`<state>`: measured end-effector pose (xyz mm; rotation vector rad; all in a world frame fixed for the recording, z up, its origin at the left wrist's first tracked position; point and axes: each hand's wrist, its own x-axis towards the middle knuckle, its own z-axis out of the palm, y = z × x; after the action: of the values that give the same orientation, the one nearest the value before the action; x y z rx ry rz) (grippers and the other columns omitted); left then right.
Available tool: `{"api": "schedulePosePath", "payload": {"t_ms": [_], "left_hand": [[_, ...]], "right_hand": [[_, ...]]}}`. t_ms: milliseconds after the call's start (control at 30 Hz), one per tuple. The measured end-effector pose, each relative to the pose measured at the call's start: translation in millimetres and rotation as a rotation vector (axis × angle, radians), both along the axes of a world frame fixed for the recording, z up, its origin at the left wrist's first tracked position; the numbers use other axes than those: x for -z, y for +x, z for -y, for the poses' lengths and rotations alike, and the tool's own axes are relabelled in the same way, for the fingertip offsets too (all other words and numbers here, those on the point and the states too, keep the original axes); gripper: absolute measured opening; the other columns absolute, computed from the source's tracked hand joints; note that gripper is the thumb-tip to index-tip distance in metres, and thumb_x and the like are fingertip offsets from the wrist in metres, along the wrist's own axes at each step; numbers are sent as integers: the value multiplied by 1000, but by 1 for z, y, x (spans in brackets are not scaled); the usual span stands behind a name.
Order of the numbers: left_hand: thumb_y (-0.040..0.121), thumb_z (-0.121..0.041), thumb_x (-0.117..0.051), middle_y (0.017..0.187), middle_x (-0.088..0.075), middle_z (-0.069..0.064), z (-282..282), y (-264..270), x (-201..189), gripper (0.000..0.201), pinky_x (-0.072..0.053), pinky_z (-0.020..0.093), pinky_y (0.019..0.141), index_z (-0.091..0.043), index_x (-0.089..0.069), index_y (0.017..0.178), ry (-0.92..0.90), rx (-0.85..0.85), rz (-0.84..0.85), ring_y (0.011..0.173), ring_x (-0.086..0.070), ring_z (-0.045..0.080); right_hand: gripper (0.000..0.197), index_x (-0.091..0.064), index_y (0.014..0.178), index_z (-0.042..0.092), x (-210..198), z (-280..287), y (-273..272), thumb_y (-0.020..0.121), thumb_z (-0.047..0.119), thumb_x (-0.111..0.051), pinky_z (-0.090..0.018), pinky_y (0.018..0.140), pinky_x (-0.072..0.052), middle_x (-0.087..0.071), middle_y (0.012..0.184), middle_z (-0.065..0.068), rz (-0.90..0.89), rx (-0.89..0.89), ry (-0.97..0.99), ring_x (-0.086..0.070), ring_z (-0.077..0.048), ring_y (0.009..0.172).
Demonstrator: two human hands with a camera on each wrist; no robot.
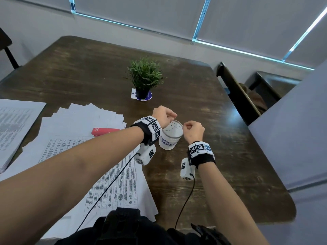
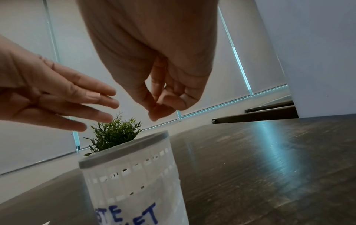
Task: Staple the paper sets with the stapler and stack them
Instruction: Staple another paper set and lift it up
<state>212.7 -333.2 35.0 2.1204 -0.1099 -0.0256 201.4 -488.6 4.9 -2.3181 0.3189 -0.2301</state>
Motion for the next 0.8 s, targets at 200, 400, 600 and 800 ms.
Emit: {"api": "schedulePosePath", "payload": {"t_ms": [200,400,600,800], "left_hand": [[84,-20,-74,89,-72,-3,-42,-19,27,8,-46,19,80,-19,-77,92,82,-94,-49,84,-63,7],[86,-13,-68,97,-74,7,-108,-64,86,12,-46,22,79,-9,-76,94,202,-197,-180,93,-69,23],[86,-14,-66,111,-71,6,-153,-99,116,24,-47,28,96,-11,-72,109,298,-373,-300,106,-65,23],[70,-39,-82,147,-36,16,-178,-113,119,83,-40,46,107,-12,-42,138,610,-513,-545,136,-34,33]], "right_hand": [[17,-72,83,18,8,-20,-13,85,12,-56,-20,74,-41,-72,92,-8,-99,-87,-34,-65,-23,93],[13,-69,93,10,31,-57,-38,88,16,-58,-26,78,-44,-66,100,-10,5,-142,-112,-63,-26,92],[22,-65,110,6,30,-68,-33,93,17,-58,-31,85,-46,-53,118,-11,37,-181,-173,-60,-27,98],[26,-61,115,7,38,-90,-59,90,10,-59,-29,75,-45,-48,117,-8,225,-223,-185,-58,-25,97]]}}
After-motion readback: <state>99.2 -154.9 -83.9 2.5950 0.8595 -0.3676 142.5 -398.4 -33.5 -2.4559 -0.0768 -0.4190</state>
